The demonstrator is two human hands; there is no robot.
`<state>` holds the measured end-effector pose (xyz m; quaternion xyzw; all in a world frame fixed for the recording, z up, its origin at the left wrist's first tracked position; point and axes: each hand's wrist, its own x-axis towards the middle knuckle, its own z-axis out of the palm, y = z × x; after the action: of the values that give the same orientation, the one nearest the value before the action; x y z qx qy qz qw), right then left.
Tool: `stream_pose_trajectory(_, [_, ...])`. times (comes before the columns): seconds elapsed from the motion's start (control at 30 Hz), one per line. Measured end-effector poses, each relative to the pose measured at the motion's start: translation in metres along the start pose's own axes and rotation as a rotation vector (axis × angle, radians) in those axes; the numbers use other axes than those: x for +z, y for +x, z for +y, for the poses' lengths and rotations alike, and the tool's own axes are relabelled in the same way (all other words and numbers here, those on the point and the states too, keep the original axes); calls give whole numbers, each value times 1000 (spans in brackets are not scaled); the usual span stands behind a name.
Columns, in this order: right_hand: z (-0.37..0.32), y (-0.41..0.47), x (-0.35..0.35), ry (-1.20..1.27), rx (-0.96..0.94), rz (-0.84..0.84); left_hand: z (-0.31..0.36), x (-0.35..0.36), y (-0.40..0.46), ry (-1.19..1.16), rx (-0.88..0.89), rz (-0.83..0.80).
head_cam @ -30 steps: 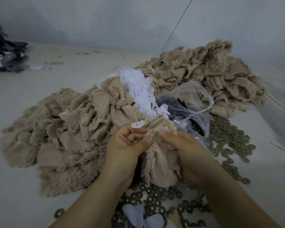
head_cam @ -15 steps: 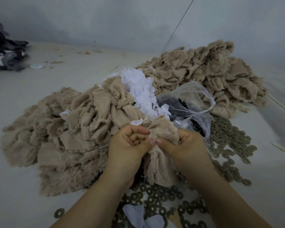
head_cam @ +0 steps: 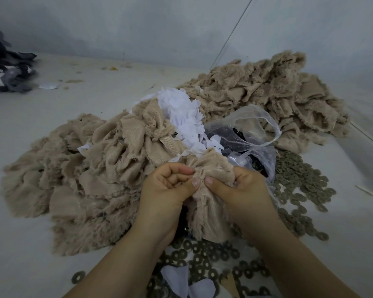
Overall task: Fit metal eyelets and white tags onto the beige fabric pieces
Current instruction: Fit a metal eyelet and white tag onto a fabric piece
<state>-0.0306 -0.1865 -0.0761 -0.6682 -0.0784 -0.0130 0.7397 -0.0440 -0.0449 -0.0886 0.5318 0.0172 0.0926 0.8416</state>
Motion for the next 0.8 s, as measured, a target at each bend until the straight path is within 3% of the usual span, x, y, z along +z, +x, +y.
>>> stream_pose_trajectory(0.5, [10, 4, -2, 90, 100, 15, -4, 2, -1, -75, -8, 73])
stream_pose_trajectory(0.67, [9, 3, -5, 97, 62, -27, -7, 3, -2, 175, 69, 117])
stream_pose_trajectory(0.8, [7, 3, -5, -37, 32, 26, -7, 8, -7, 419, 181, 131])
